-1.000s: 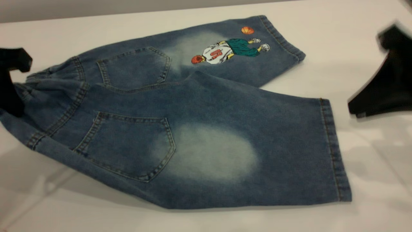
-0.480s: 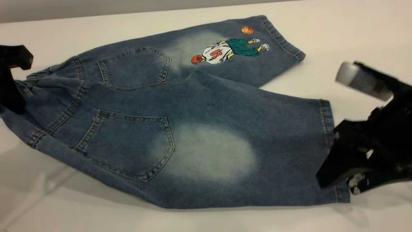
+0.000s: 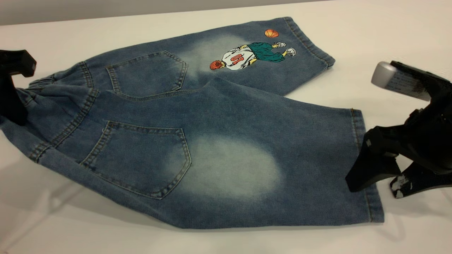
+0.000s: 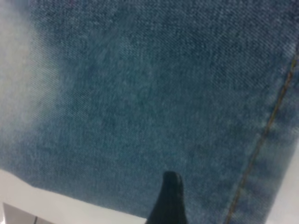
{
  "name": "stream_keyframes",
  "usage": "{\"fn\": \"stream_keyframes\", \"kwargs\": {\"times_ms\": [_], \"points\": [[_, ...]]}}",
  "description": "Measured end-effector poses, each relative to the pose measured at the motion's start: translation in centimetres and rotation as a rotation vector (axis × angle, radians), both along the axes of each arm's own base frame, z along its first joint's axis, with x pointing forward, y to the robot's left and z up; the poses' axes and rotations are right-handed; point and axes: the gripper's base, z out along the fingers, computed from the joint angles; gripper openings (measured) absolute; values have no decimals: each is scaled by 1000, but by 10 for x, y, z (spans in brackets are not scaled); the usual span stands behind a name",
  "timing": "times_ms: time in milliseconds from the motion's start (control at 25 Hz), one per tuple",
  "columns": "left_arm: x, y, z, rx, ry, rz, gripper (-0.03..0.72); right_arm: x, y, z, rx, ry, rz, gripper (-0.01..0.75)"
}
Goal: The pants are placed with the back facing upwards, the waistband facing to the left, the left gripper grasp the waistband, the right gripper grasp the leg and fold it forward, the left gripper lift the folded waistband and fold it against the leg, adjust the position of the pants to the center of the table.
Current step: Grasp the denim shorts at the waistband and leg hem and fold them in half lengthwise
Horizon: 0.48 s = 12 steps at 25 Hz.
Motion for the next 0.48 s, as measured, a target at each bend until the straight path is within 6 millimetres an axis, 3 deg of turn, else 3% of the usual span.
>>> {"fn": "stream_keyframes", "kwargs": {"times_ms": [480], "points": [[1, 0, 0, 1, -10, -3, 160, -7, 14, -11, 185, 69, 37, 565]]}}
